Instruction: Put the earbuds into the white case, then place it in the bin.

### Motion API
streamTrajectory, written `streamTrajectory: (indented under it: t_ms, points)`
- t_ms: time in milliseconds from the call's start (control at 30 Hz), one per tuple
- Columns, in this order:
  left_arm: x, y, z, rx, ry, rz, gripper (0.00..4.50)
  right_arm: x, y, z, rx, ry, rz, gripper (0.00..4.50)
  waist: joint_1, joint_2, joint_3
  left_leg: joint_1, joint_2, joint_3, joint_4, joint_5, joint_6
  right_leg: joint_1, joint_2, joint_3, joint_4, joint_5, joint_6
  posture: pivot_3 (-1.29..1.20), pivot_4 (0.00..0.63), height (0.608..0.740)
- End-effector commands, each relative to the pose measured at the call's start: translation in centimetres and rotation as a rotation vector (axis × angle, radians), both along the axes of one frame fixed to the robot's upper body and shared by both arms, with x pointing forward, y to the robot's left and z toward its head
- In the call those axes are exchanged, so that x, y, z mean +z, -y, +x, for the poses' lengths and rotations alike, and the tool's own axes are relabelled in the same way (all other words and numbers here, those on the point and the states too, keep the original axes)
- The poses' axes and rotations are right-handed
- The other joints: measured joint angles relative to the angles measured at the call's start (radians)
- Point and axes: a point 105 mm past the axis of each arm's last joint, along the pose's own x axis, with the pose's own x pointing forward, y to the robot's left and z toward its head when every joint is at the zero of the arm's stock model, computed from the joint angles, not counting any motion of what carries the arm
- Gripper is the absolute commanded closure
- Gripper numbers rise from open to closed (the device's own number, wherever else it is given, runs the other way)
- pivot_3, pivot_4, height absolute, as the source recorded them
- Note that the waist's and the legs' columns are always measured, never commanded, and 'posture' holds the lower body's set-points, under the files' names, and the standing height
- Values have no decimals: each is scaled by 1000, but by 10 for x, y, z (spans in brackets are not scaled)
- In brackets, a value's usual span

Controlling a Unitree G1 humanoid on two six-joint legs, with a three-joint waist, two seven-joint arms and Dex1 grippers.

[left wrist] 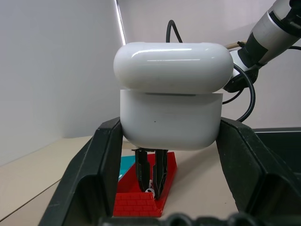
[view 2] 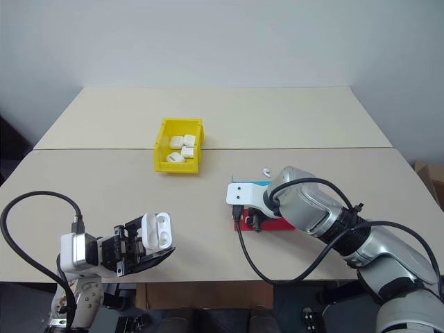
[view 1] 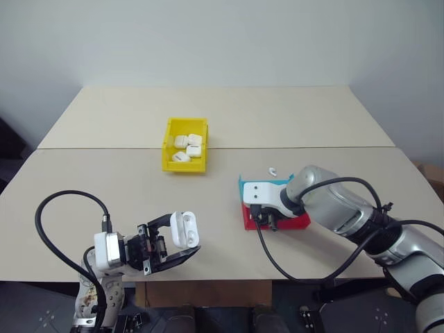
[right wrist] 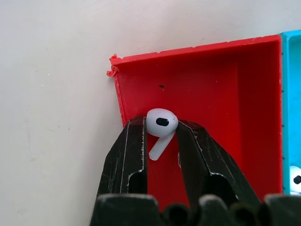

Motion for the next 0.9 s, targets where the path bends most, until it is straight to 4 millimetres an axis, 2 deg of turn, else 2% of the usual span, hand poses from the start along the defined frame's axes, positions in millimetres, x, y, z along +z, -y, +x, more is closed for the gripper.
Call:
streamTrajectory:
  t_ms: [33,267,433,633,833,900]
  points:
    - [10,1,-1,6,35,-32,1746,19,-3,2,13,64,34,3427,0,0,0,0,0,0,0,0,0,0,0,0,0,0,0,0,150,740]
    - [28,9,0,-16,15,-84,1746,75,0,-9,-46,187,274,3427,4,0,0,-4,0,0,0,0,0,-4,0,0,1,0,0,0,150,740]
    - [43,15,2,-63,-1,-82,1746,126,15,-26,-58,379,592,3427,11,-1,0,-5,0,-1,0,0,0,-4,0,0,1,0,0,0,150,740]
    - [63,26,8,-106,-24,-52,1746,176,27,-68,129,590,993,3427,7,-1,0,-4,0,-1,0,0,0,-3,1,0,1,0,0,0,150,740]
    - [73,35,27,-163,-27,-58,1746,203,22,-106,395,588,1284,3427,0,-1,0,1,0,-1,0,0,0,2,1,0,1,0,0,0,150,740]
    - [75,36,31,-176,-23,-65,1746,205,18,-111,457,596,1349,3427,-2,-1,0,3,1,-1,0,0,0,5,2,0,0,0,0,0,150,740]
